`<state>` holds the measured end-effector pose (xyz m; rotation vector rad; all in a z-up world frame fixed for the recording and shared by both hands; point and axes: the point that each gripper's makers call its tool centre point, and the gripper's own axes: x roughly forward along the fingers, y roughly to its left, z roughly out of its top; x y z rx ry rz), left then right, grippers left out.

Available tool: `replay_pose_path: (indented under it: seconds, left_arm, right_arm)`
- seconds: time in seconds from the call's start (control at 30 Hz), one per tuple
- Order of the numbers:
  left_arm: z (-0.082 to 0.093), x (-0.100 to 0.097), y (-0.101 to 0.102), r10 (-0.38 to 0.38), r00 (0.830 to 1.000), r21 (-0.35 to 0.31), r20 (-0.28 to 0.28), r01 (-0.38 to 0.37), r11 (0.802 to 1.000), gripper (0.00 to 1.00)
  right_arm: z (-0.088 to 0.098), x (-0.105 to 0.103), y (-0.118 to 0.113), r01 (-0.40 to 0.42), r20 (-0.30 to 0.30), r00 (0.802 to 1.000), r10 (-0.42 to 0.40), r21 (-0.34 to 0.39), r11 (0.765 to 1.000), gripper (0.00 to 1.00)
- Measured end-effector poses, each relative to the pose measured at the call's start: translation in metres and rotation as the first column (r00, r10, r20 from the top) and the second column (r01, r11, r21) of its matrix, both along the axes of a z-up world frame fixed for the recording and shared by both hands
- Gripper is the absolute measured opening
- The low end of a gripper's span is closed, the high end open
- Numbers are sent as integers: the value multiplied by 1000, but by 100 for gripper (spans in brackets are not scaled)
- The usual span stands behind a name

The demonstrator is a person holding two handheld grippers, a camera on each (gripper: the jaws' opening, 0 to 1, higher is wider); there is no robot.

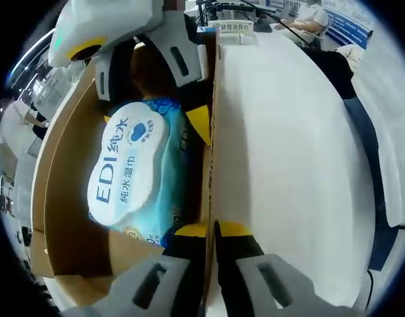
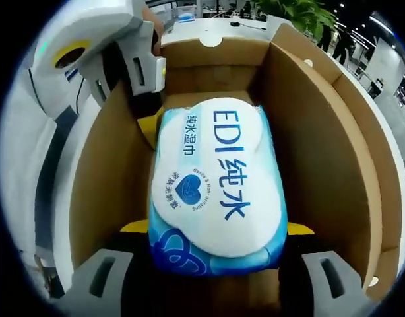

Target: Operate the shoe box by opening the lid, removing the specified soft item, and placing it in the target area until the item is outside and the box remains undamaged.

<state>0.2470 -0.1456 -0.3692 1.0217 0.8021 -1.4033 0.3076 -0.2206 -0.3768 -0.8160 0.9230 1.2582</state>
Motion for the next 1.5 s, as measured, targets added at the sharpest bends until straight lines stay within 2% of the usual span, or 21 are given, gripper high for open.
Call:
replay_pose_path:
  seconds: [0.37,0.53,0.9,1.07,1.17,1.3,1.37,1.5]
  left_arm:
    - [0,-1,1,-2,1000,9,-3,2,1000,2]
    - [0,-1,1,3,1000,7,-3,-3,1000,2]
    - [1,-1,1,-21,1000,32,9,21,999,3]
    - [5,-4,0,-1,1000,11,-3,1,1000,12]
    - [16,-6,-3,18,1000,-8,-6,-18,1000,21]
    - [33,-16,-12,55,995,-94,-87,-64,994,27]
    - [42,-17,-14,50,993,-123,-105,-63,990,32]
    - [62,-16,-16,83,986,-178,-142,-108,978,49]
  right_arm:
    - [0,-2,1,2,0,1000,-2,-1,1000,78]
    - [2,-2,0,4,8,1000,-4,43,999,75]
    - [2,0,2,16,8,1000,-17,62,998,76]
    - [2,-1,2,15,9,1000,-16,66,998,76]
    - [1,0,2,17,12,1000,-18,70,997,76]
    - [2,-1,2,17,12,1000,-18,71,997,76]
    - [2,-2,2,17,13,1000,-18,72,997,76]
    - [2,-1,1,17,14,1000,-18,73,997,76]
